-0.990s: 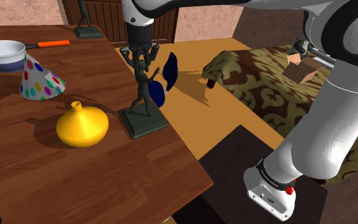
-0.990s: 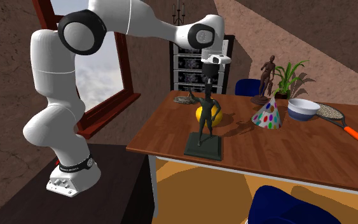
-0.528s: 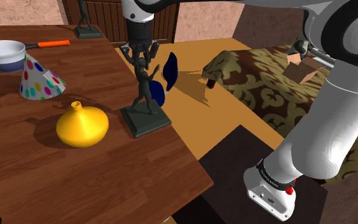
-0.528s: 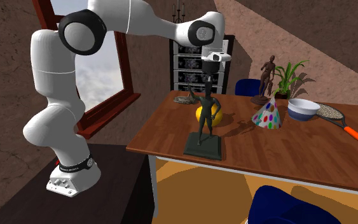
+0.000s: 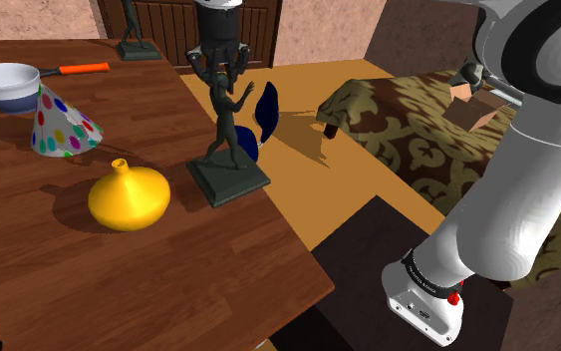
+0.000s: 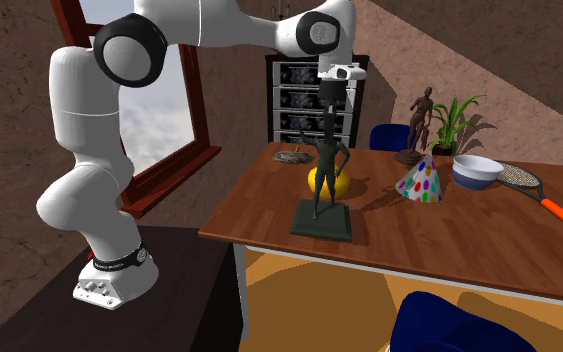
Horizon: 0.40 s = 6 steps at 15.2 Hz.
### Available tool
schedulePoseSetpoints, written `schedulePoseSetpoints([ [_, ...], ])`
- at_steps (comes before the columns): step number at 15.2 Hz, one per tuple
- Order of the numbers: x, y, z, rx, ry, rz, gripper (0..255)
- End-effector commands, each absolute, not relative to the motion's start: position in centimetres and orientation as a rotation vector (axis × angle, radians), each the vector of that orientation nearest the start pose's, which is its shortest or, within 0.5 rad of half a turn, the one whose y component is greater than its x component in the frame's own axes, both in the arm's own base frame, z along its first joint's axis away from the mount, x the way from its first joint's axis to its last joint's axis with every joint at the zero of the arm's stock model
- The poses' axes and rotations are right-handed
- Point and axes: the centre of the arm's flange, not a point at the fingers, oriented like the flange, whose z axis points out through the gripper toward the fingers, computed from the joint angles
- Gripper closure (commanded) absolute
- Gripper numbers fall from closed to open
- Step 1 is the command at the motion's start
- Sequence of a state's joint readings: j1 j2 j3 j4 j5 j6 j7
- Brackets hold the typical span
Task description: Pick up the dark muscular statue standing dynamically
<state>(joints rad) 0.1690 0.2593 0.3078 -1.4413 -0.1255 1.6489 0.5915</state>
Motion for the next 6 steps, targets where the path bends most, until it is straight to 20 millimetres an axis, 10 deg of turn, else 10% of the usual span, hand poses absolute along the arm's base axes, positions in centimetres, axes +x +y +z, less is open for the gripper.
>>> schedulePoseSetpoints([
  [1, 57.7, 25.9, 55.6, -3.197, 0.177, 0.015, 255],
  [6, 57.7, 25.9, 57.3, -3.197, 0.177, 0.015, 255],
])
